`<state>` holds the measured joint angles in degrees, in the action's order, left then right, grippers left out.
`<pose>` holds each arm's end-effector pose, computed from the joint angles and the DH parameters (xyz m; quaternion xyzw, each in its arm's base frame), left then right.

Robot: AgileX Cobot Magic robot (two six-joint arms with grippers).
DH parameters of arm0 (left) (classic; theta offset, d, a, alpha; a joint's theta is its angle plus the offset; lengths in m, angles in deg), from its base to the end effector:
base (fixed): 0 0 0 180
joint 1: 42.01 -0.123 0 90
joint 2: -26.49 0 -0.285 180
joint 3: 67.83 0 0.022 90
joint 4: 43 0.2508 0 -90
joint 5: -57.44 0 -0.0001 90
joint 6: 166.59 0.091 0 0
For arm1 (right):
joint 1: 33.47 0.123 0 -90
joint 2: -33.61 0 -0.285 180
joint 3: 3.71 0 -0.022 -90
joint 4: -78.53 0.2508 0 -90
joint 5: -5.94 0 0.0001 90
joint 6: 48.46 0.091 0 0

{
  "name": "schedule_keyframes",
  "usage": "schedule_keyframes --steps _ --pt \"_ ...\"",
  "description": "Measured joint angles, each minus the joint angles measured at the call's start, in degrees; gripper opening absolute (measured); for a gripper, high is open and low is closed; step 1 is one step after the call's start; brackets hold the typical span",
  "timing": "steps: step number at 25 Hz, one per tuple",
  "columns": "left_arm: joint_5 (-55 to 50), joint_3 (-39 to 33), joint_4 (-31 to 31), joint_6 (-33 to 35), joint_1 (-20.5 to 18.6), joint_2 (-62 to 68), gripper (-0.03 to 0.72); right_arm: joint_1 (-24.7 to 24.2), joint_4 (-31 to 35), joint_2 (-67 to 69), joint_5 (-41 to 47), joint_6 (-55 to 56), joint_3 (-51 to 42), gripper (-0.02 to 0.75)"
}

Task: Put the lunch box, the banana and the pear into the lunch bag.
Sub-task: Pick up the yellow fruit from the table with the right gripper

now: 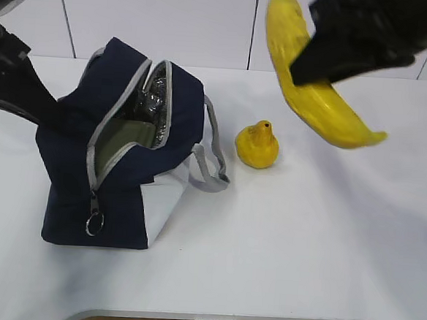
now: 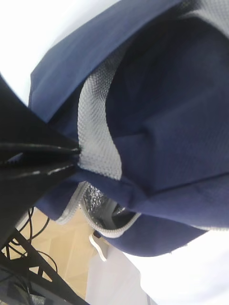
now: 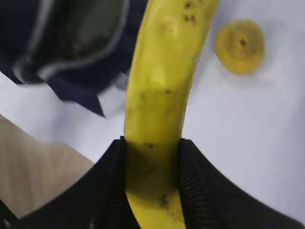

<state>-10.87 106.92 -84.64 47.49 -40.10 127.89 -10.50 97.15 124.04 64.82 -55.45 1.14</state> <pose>0.3149 -0.0667 0.2814 0.1775 0.9242 -0.3112 0.1325 0.2693 0.1412 0.3792 -0.2068 0.9175 0.1977 0.2764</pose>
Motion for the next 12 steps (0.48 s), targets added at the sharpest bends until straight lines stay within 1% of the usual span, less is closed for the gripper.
schedule_keyframes --steps 2,5,7,10,12 --pt "-0.1 0.0 -0.7 0.0 0.0 0.0 -0.006 0.0 6.6 0.3 -5.5 0.0 0.4 0.257" --pt "-0.2 0.0 -2.1 0.0 0.0 0.0 -0.006 0.0 15.5 2.8 -10.7 -1.2 0.5 0.257" --pt "-0.2 0.0 -3.3 0.0 0.0 0.0 -0.006 0.0 21.4 5.2 -12.8 -3.7 0.5 0.257" --pt "-0.3 0.0 -5.2 0.0 0.0 0.0 -0.006 0.0 32.0 9.4 -14.7 -8.9 0.5 0.257" --pt "-0.3 0.0 -6.3 0.0 0.0 0.0 -0.006 0.0 41.2 12.0 -15.6 -13.7 0.5 0.257"
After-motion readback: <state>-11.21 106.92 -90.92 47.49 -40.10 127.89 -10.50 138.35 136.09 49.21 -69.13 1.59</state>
